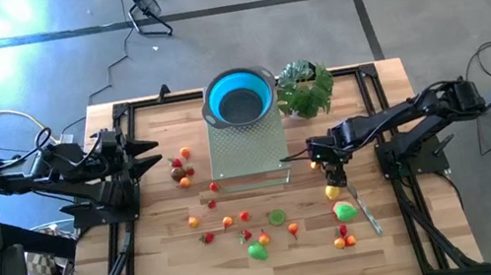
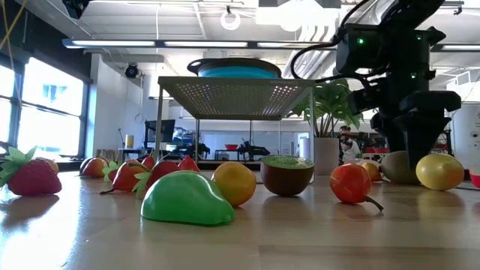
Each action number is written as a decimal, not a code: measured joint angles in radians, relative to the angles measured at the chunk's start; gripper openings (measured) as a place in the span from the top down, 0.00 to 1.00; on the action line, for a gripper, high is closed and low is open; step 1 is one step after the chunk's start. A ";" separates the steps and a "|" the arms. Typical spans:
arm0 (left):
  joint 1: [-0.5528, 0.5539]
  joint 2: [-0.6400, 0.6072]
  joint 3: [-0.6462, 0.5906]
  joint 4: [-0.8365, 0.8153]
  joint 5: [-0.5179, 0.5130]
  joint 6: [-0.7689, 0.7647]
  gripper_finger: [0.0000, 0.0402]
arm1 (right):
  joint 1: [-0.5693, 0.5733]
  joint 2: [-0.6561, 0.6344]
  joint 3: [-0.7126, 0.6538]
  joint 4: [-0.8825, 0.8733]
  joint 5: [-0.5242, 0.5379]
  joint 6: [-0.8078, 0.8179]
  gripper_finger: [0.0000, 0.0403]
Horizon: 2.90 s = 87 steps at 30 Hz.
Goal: Pick & Place Fruit
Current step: Put the brown kiwi in the blue bowl on the shelf
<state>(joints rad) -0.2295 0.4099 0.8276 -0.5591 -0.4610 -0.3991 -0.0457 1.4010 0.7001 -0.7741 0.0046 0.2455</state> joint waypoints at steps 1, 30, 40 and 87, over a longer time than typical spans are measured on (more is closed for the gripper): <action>0.000 0.000 0.000 0.000 0.000 0.000 0.49 | 0.000 0.000 -0.001 0.002 0.001 0.001 0.21; 0.000 0.000 0.000 0.000 0.000 0.000 0.49 | 0.000 -0.019 0.028 -0.012 0.012 0.018 0.48; 0.000 0.000 0.000 0.000 0.000 0.000 0.49 | 0.000 -0.074 0.158 -0.098 -0.006 0.024 0.49; 0.000 0.000 0.000 0.018 -0.003 -0.002 0.49 | -0.039 -0.023 0.702 0.613 0.179 -0.040 0.49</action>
<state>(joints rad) -0.2297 0.4100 0.8276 -0.5408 -0.4640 -0.4011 -0.0848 1.3778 1.4018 -0.1611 0.1837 0.2054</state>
